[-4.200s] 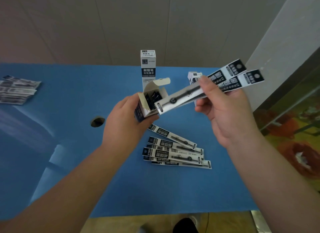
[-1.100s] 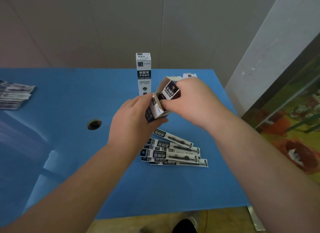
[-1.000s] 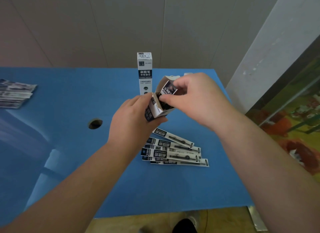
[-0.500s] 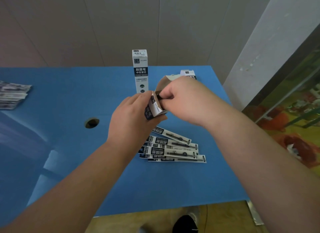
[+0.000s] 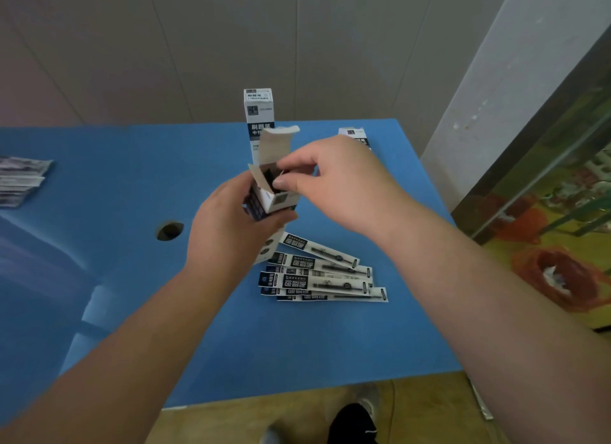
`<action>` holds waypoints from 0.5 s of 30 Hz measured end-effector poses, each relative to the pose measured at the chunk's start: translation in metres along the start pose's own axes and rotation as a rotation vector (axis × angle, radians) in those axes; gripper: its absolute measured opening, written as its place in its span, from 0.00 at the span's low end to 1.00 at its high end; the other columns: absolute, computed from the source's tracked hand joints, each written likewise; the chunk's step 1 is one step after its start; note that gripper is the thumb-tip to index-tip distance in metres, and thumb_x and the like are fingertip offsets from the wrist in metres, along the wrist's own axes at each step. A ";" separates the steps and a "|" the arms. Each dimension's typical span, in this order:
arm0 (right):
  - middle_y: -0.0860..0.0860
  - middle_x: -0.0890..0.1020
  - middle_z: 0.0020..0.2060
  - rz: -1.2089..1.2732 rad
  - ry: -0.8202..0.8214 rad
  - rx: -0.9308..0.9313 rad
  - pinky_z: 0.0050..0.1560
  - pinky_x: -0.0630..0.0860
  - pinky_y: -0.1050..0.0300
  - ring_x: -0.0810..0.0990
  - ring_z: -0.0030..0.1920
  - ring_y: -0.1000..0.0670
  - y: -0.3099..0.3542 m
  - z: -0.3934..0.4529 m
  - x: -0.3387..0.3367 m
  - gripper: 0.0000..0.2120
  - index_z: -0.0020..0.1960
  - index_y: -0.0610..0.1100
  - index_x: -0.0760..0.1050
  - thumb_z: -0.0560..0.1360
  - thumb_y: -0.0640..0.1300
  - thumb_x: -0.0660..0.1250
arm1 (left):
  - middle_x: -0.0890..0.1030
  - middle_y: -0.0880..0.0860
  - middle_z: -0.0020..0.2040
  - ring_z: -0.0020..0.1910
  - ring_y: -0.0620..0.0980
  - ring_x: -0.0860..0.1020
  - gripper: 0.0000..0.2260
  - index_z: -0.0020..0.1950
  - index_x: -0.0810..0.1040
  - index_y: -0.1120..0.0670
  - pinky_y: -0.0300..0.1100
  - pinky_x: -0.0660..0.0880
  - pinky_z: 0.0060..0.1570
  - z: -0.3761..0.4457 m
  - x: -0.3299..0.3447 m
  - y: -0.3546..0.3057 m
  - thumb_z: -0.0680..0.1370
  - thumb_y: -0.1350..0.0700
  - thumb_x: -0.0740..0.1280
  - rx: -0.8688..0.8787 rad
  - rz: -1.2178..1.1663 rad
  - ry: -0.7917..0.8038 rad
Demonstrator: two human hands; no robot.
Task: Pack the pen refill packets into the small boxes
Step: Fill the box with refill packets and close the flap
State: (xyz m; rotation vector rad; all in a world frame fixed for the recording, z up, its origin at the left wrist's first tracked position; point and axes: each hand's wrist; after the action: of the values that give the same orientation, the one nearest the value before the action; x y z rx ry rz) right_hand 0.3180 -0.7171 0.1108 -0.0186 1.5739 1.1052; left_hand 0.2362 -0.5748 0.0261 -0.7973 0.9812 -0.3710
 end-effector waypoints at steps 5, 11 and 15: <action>0.66 0.78 0.36 0.093 -0.013 -0.036 0.36 0.64 0.72 0.73 0.35 0.73 -0.008 0.001 0.014 0.08 0.55 0.56 0.84 0.78 0.49 0.71 | 0.81 0.36 0.47 0.48 0.36 0.78 0.20 0.56 0.75 0.35 0.34 0.73 0.45 -0.006 -0.002 0.005 0.69 0.45 0.79 -0.058 -0.019 0.007; 0.61 0.82 0.36 0.164 -0.113 -0.087 0.35 0.67 0.72 0.74 0.34 0.69 -0.007 0.004 0.024 0.03 0.47 0.54 0.84 0.74 0.50 0.75 | 0.80 0.37 0.47 0.48 0.36 0.77 0.19 0.56 0.76 0.38 0.29 0.69 0.44 -0.008 -0.008 0.006 0.70 0.46 0.79 -0.079 -0.020 -0.037; 0.62 0.80 0.36 0.309 -0.230 -0.122 0.35 0.67 0.71 0.74 0.32 0.64 -0.008 0.004 0.026 0.02 0.45 0.53 0.81 0.76 0.50 0.73 | 0.81 0.39 0.49 0.49 0.39 0.78 0.19 0.55 0.76 0.37 0.33 0.71 0.46 -0.006 -0.014 0.009 0.69 0.46 0.79 -0.089 -0.028 -0.064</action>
State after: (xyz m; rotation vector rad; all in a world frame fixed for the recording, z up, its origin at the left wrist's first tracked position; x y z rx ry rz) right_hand 0.3163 -0.7054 0.0861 0.2688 1.3288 1.3905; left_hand 0.2234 -0.5633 0.0256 -0.8993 0.9325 -0.3252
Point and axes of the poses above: each hand's wrist, its own z-axis towards the middle knuckle, its own x-axis out of the palm, y = z × x
